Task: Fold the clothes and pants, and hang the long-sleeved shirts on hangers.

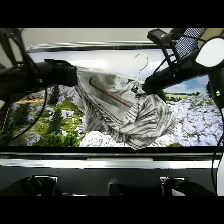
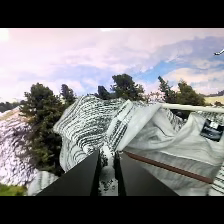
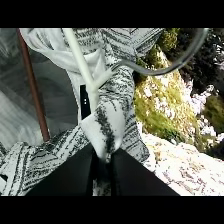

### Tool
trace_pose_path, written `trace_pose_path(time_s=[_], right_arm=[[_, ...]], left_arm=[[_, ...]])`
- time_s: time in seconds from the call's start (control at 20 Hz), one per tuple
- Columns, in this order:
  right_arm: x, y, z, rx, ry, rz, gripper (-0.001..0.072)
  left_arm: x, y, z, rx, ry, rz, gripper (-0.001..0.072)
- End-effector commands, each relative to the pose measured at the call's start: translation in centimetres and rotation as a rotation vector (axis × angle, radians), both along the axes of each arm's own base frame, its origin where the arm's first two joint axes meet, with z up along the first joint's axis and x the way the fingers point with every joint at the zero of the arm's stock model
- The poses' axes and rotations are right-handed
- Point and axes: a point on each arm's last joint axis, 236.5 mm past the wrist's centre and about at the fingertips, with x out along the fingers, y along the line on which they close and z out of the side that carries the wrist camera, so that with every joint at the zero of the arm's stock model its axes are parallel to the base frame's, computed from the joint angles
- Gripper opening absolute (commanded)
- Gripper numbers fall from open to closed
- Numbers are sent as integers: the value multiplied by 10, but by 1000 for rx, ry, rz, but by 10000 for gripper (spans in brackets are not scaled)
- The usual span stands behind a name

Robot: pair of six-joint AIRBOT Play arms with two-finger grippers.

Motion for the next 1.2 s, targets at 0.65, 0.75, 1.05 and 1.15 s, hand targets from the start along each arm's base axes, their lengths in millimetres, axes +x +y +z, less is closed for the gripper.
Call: trace_pose_path(time_s=[0.65, 0.75, 1.05, 1.15], right_arm=[[19, -5, 46, 42, -210, -63, 36], [15, -1, 51, 46, -226, -24, 36], [8, 5, 47, -50, -301, 193, 36], [11, 11, 47, -74, -349, 282, 36]], left_arm=[[-62, -70, -182, 12, 347, -144, 42], [-56, -77, -191, 12, 348, -147, 196], [-10, -19, -148, 5, 283, -28, 691], [9, 18, -112, 10, 223, -21, 691]])
